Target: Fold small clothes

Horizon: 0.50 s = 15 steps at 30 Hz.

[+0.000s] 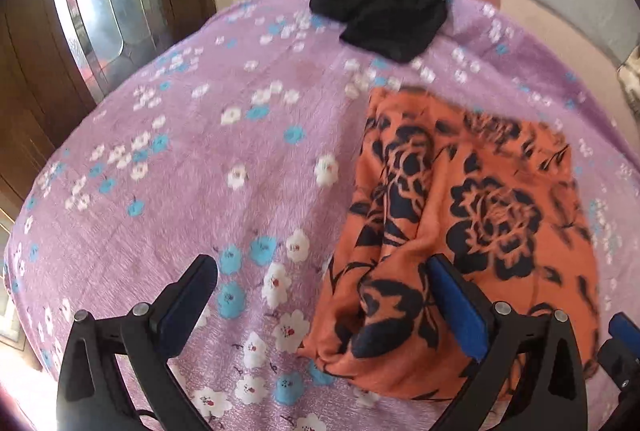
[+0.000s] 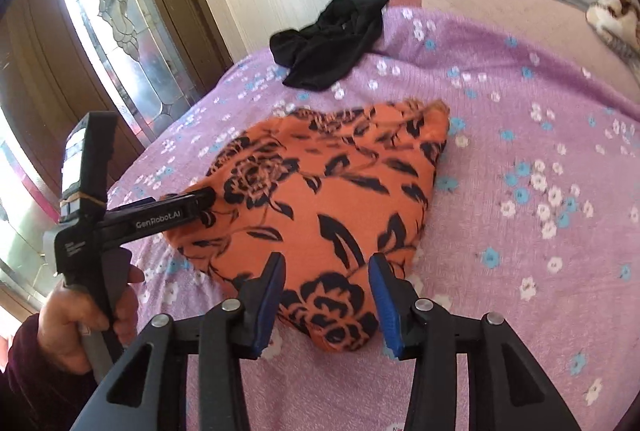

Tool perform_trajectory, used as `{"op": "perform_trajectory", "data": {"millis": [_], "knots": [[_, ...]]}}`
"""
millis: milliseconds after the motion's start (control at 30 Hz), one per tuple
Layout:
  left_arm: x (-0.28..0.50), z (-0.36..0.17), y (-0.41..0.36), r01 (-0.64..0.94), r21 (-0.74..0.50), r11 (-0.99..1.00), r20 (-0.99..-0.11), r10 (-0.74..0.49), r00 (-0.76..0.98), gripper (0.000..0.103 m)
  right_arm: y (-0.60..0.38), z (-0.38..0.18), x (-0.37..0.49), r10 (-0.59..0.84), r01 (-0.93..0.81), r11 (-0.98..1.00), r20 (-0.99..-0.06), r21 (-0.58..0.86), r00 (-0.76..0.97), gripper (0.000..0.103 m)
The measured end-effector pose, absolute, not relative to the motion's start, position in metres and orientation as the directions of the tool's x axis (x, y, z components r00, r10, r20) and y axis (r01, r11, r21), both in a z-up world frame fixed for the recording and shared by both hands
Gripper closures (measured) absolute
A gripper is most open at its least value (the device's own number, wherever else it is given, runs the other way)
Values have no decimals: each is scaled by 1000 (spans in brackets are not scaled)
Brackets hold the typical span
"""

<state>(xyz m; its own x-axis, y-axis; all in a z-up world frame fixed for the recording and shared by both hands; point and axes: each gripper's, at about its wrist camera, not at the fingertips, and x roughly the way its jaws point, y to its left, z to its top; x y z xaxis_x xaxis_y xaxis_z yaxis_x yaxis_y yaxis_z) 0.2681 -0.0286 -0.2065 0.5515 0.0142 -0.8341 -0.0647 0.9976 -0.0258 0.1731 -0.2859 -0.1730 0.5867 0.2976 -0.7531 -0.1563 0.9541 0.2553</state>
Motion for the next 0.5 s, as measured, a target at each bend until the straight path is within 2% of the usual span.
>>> {"op": "perform_trajectory", "data": {"millis": [67,167,233,267,400,500], "knots": [[270,-211,-31,-63,-20,998,-832,18,554,0,-287,-197,176,305,-152,952,-780,266,546,57],[270,-208,-37,-57,9,998,-820,40,571,0,-303,-204,174,367,-128,924,-747,359,554,54],[270,-202,-39,-56,-23,998,-814,14,581,0,-312,-212,171,412,-102,898,-740,427,532,45],[269,-198,-41,-42,-32,999,-806,-1,592,0,-316,-216,168,435,-92,884,-732,459,525,45],[262,-181,-54,13,-31,999,-762,-32,646,0,-326,-200,164,447,-68,866,-708,495,546,45],[256,-173,-59,28,-39,999,-741,-47,670,0,-340,-176,161,450,-69,851,-657,520,604,45]]}}
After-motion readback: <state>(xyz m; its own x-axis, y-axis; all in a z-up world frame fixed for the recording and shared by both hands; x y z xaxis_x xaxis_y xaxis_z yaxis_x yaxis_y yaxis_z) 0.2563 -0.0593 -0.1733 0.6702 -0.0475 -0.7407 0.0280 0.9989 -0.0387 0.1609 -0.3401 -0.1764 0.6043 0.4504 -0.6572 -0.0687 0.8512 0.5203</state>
